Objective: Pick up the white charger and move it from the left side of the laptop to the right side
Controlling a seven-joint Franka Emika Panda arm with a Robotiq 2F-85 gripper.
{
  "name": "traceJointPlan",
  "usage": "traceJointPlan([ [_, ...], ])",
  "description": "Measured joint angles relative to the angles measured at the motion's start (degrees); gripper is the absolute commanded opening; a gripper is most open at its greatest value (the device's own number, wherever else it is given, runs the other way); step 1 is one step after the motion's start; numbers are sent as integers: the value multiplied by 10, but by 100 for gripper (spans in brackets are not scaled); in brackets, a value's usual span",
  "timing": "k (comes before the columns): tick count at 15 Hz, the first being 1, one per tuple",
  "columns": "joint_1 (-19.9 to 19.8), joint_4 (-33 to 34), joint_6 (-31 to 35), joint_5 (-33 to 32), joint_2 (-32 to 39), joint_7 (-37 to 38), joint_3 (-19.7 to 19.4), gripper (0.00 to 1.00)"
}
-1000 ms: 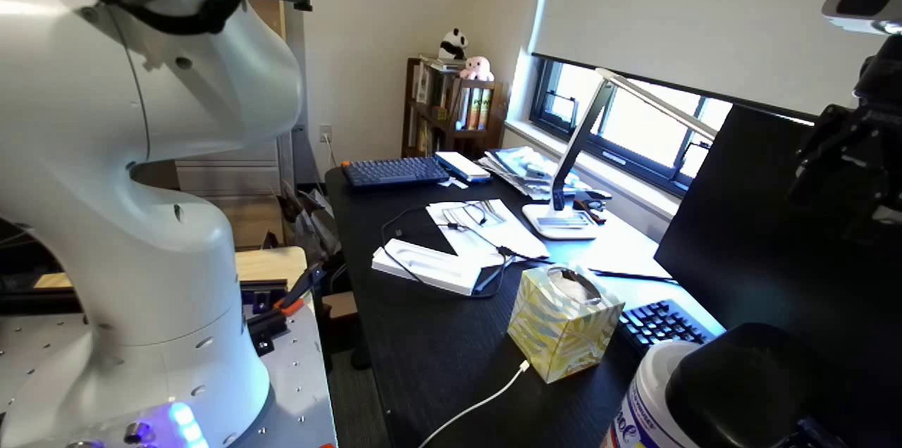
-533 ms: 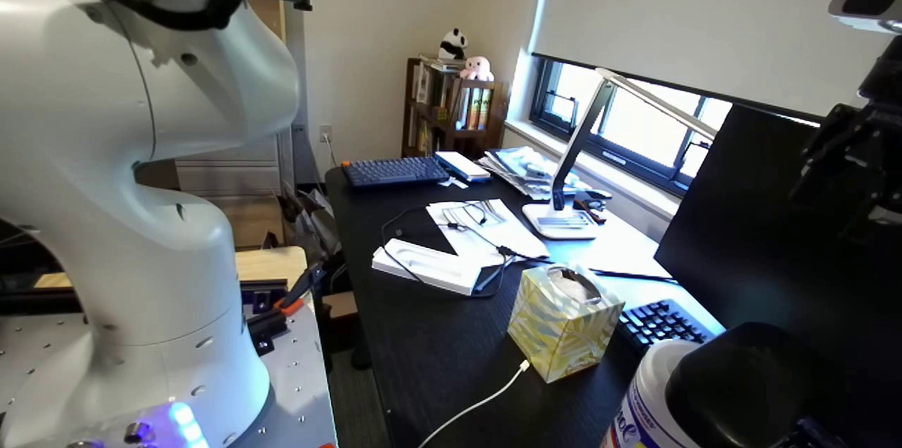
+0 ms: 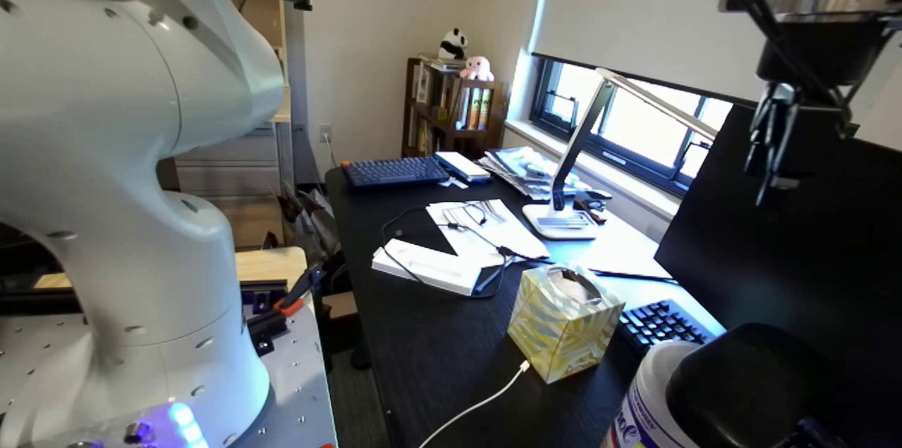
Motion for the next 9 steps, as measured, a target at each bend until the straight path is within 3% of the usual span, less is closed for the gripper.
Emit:
traceJointPlan([
  [4, 179, -133, 23, -8, -99, 13, -134, 100],
  [6, 204, -165, 30, -8, -126, 18, -150, 100],
  [9, 205, -170, 31, -8, -132, 18, -155, 100],
])
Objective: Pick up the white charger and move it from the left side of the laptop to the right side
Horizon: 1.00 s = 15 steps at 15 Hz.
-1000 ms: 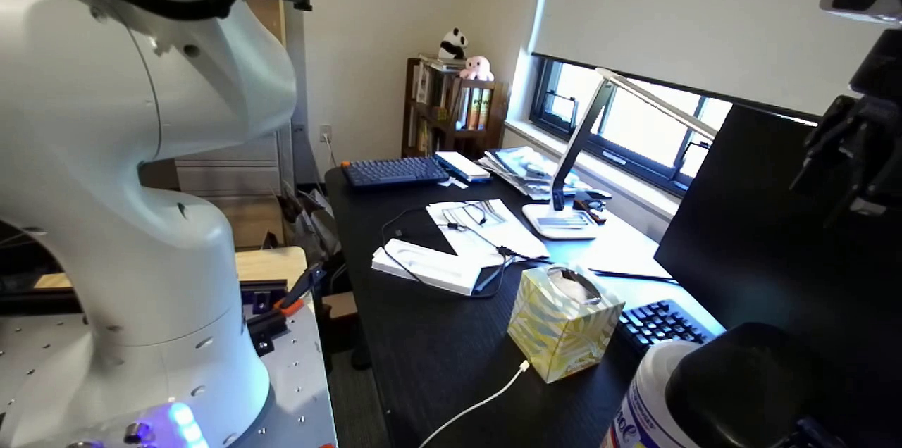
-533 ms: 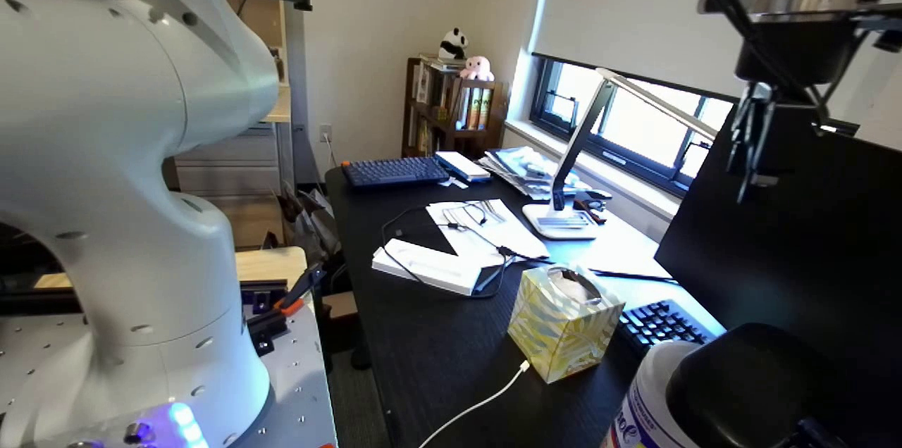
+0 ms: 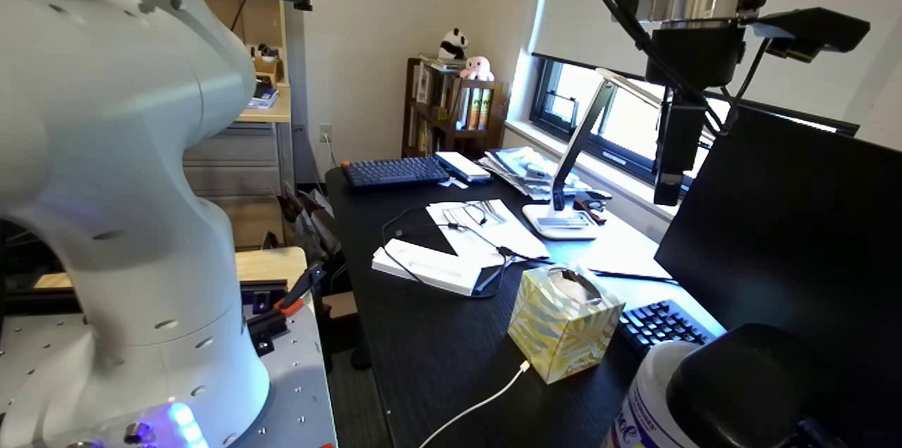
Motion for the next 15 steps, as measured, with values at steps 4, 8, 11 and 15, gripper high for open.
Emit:
traceJointPlan([
  [4, 86, -9, -11, -4, -1, 82, -80, 100],
  [8, 154, -77, -8, 20, -28, 214, -118, 100],
  [11, 191, -145, 37, 44, -54, 307, -129, 100],
  [15, 217, -238, 172, 45, -66, 415, -138, 100],
])
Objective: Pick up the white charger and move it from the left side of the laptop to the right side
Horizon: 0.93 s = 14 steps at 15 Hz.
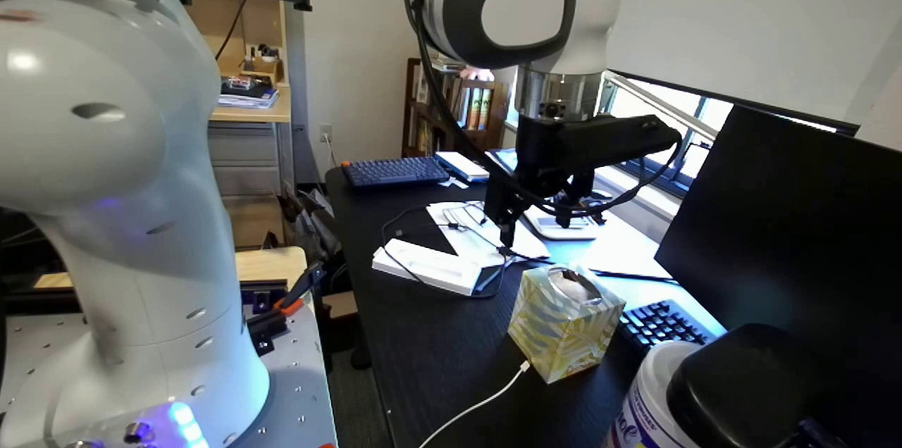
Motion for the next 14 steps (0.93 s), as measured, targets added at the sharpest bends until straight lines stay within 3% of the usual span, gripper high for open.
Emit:
traceJointPlan([
  [6, 15, 6, 4, -8, 5, 15, -19, 100],
  [9, 15, 9, 16, -12, 13, 106, -19, 100],
  [14, 15, 9, 93, -11, 79, 253, -25, 100],
])
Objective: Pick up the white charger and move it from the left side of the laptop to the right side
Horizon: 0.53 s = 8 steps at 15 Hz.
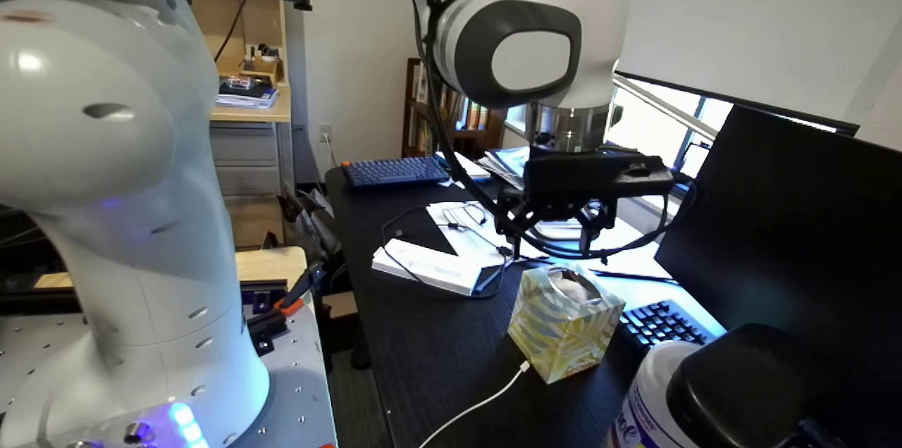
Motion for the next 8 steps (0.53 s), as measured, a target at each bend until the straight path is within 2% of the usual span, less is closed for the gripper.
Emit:
traceJointPlan([
  [3, 2, 0, 41, -1, 60, 43, 0, 100],
  [8, 9, 1, 124, -6, 153, 56, 8, 100],
])
